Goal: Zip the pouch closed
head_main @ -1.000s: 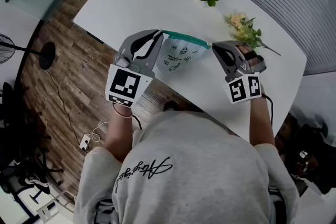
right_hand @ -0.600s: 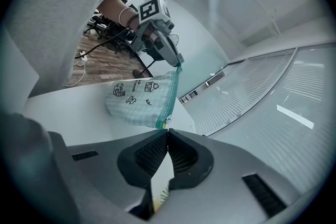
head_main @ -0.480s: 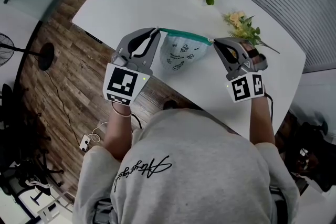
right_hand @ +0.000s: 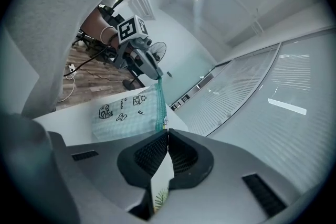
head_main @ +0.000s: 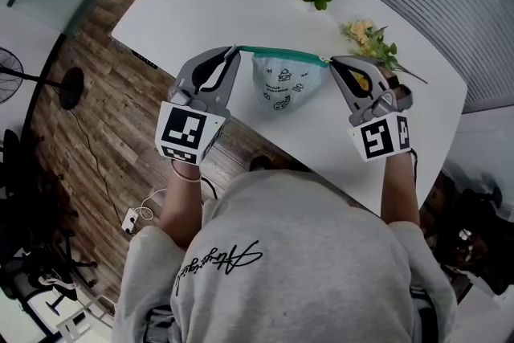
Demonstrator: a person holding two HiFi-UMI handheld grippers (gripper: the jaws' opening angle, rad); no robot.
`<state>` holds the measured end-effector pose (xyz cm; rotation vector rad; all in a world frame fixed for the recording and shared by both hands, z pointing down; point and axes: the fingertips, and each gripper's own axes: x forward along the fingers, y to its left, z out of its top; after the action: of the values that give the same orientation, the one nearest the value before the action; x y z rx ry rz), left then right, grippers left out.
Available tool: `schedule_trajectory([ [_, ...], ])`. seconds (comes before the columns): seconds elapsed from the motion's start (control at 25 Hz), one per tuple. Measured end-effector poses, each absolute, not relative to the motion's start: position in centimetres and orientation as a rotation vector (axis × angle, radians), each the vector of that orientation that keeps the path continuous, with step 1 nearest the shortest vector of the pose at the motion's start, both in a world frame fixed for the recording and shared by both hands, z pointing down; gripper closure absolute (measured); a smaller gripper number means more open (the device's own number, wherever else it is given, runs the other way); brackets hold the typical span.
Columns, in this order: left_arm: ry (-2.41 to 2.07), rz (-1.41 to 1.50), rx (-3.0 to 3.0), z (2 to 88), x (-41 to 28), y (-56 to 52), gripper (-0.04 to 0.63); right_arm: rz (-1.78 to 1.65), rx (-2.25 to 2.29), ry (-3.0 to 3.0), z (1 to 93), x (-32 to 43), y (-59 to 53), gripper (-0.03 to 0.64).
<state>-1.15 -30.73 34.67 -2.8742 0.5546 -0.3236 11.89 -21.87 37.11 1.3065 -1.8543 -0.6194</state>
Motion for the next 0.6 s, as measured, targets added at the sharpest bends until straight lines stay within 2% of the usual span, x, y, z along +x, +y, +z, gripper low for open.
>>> schedule_trajectory([
  [0.6, 0.601, -0.287, -2.899, 35.1, -2.0, -30.0, 0.572, -0.595, 1.404, -1.896, 35.0, 11.4, -21.1, 0.612],
])
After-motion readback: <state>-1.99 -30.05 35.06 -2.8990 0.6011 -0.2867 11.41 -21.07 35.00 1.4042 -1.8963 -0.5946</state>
